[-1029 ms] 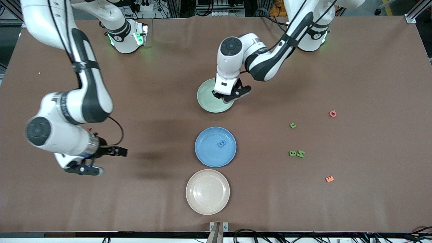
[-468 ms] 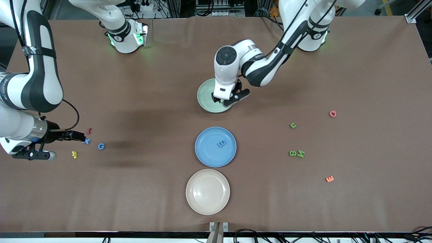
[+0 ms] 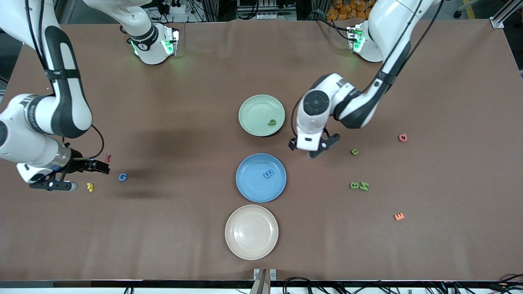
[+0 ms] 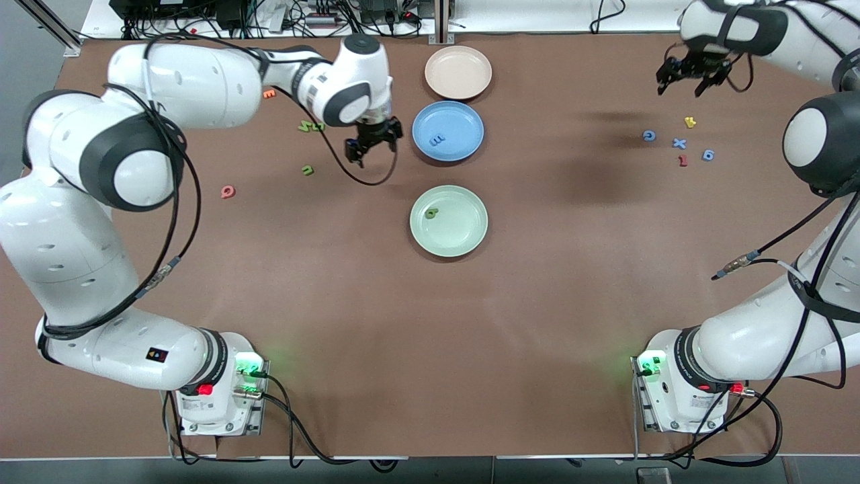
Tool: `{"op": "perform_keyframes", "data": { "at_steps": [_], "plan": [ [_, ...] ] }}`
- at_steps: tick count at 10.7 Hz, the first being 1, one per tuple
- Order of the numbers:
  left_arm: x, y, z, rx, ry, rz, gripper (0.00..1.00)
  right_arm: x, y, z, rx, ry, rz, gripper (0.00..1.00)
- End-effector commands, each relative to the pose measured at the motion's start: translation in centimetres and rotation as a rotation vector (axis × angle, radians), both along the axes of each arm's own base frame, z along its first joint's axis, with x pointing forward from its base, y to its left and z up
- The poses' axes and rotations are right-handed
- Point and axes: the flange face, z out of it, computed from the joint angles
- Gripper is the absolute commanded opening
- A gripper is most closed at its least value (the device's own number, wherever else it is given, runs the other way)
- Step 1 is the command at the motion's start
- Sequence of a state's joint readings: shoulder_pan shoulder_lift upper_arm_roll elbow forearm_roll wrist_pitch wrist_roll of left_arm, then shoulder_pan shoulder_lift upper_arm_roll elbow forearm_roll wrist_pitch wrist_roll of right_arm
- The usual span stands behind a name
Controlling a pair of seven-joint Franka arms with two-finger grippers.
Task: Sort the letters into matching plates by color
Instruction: 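Grasp blue G with the right gripper while the left gripper reaches green u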
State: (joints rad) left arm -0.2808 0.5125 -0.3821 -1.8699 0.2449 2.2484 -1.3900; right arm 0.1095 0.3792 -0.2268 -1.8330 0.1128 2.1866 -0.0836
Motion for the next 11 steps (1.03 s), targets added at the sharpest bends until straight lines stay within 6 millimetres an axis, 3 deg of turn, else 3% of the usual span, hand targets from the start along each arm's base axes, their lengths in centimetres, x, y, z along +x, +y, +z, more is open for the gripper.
{"op": "perform_keyframes", "data": {
  "at_steps": [1,4,7,11],
  "plan": [
    [-0.9,2.7,-2.0,0.088,-0.01,-0.089,1.0,-2.2,0.2,-3.4,-0.004,-0.016,0.001,1.0],
    [-0.5,7.5,-3.2,0.073,-0.043,-0.1,1.0,-3.1,0.3,-7.0,-0.021,-0.046,0.001,1.0],
    [0.1,11.8,-3.2,0.055,-0.05,-0.084,1.0,-3.0,0.9,-9.9,-0.031,-0.072,0.011,1.0],
    [-0.9,15.8,-2.7,0.001,-0.08,-0.092,1.0,-3.1,1.2,-13.5,-0.012,-0.103,-0.009,1.0]
  ]
}}
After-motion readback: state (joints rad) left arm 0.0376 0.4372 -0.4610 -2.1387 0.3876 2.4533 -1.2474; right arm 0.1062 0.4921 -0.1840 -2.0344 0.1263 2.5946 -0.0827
